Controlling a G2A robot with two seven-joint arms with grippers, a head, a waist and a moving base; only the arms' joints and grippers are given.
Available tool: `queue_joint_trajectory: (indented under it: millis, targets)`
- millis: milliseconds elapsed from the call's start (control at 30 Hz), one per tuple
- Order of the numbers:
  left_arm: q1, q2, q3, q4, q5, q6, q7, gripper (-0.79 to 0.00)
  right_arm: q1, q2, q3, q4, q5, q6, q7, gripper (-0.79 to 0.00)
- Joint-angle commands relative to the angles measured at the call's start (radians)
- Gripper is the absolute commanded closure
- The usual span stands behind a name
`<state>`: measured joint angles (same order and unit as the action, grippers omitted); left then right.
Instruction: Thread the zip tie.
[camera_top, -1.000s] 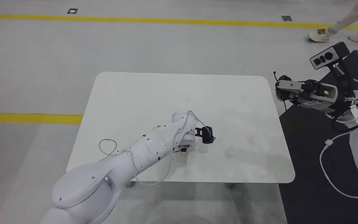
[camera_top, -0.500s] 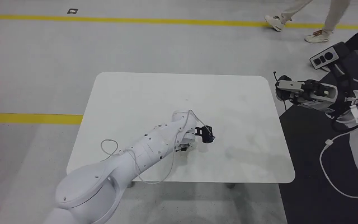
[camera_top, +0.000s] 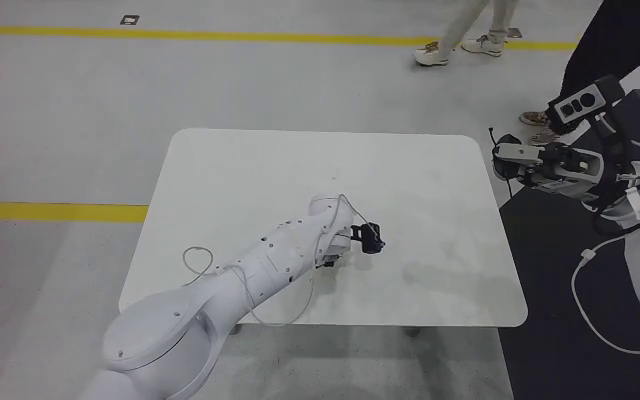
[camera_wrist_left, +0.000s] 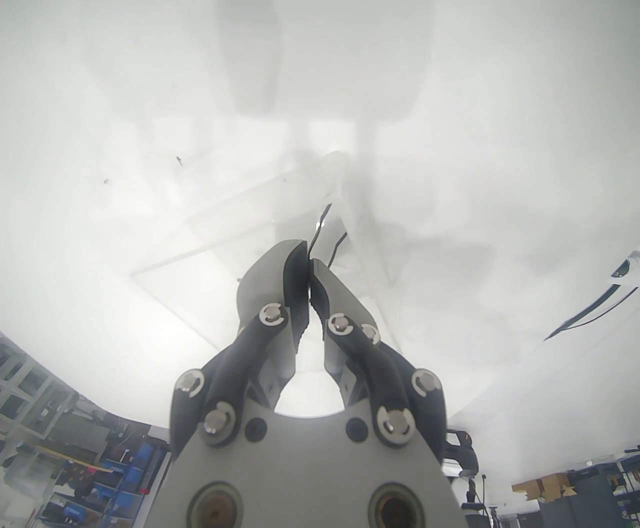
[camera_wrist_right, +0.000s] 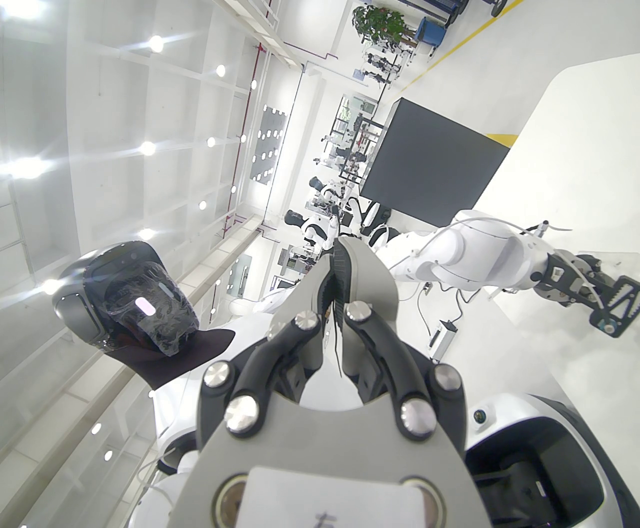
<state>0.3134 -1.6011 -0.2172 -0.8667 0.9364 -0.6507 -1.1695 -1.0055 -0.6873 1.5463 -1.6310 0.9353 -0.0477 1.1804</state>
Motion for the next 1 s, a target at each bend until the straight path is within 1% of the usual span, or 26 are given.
queue_joint_trajectory:
  millis: [0,100,167,267,333,433,500,567,633,700,733,833,900,933,967]
  targets:
    - [-0.003,0.001,-0.002,-0.01,0.001,0.004,-0.004,0.0,0.0,0.0,0.0,0.0,0.0,0.0,0.0,0.0]
    - [-0.008,0.006,-0.009,-0.042,0.006,0.02,-0.02,0.0,0.0,0.0,0.0,0.0,0.0,0.0,0.0,0.0]
    - [-0.01,0.013,-0.014,-0.082,0.014,0.036,-0.036,0.0,0.0,0.0,0.0,0.0,0.0,0.0,0.0,0.0]
    - [-0.01,0.033,-0.034,-0.171,0.034,0.073,-0.073,0.0,0.0,0.0,0.0,0.0,0.0,0.0,0.0,0.0]
    - [-0.004,0.055,-0.056,-0.249,0.047,0.103,-0.103,0.0,0.0,0.0,0.0,0.0,0.0,0.0,0.0,0.0]
    - [0.02,0.101,-0.099,-0.379,0.08,0.159,-0.159,0.0,0.0,0.0,0.0,0.0,0.0,0.0,0.0,0.0]
    - [0.04,0.139,-0.133,-0.473,0.113,0.192,-0.192,0.0,0.0,0.0,0.0,0.0,0.0,0.0,0.0,0.0]
    - [0.069,0.18,-0.183,-0.576,0.161,0.221,-0.221,0.0,0.0,0.0,0.0,0.0,0.0,0.0,0.0,0.0]
    - [0.114,0.222,-0.241,-0.694,0.239,0.218,-0.201,0.0,0.0,0.0,0.0,0.0,0.0,0.0,0.0,0.0]
    - [0.177,0.261,-0.296,-0.796,0.344,0.213,-0.116,0.0,0.0,0.0,0.0,0.0,0.0,0.0,0.0,0.0]
    - [0.189,0.267,-0.304,-0.812,0.365,0.213,-0.095,0.0,0.0,0.0,0.0,0.0,0.0,0.0,0.0,0.0]
    - [0.189,0.267,-0.304,-0.812,0.365,0.213,-0.095,0.0,0.001,0.0,0.001,-0.014,-0.019,-0.013,-0.004,0.0]
    - [0.189,0.267,-0.304,-0.812,0.365,0.213,-0.095,0.0,0.002,0.003,0.016,-0.041,-0.13,-0.076,-0.016,0.0]
    - [0.192,0.267,-0.31,-0.815,0.366,0.214,-0.068,0.0,0.001,0.005,0.024,-0.056,-0.167,-0.109,-0.004,0.0]
    - [0.2,0.269,-0.329,-0.8,0.353,0.22,-0.036,0.0,0.0,0.006,0.035,-0.065,-0.192,-0.144,0.015,0.0]
